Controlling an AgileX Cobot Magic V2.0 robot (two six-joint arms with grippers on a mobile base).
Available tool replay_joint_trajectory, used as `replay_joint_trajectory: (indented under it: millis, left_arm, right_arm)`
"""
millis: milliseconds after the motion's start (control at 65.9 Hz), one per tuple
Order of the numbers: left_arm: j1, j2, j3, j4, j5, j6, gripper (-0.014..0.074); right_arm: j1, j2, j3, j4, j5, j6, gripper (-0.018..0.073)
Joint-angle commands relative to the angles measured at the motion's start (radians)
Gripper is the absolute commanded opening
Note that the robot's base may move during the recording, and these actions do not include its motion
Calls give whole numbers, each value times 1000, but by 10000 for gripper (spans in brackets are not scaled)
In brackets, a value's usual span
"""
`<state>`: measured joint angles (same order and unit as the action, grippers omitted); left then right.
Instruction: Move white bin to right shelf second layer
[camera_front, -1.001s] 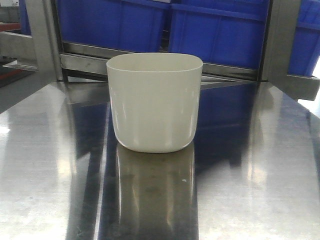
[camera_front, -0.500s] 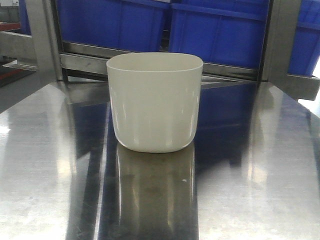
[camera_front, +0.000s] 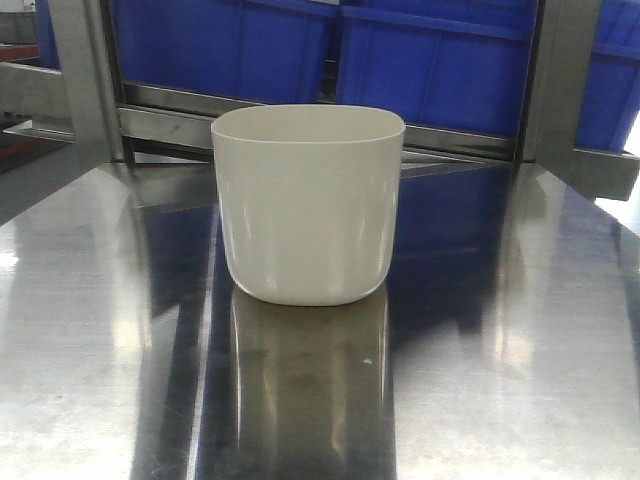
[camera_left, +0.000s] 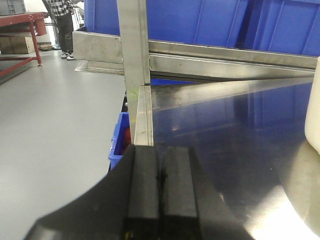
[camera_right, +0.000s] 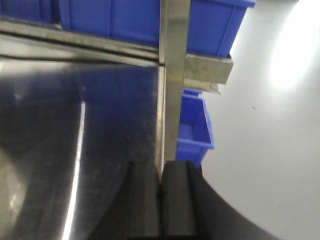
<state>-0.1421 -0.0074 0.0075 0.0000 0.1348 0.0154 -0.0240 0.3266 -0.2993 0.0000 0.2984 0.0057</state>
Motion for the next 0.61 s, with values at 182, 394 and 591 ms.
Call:
replay_joint_trajectory:
  millis: [182,394,591]
  left_arm:
    - [-3,-15,37,0,-87,-3,85]
    - [-3,-15,37,0,-87,-3,85]
    - [-3,-15,37,0,-87,-3,85]
  right_arm:
    - [56,321,-186,-217,-21,237,53]
    - [232,576,-333,-354,90,610,228]
    - [418,779,-542,-474,222,756,365]
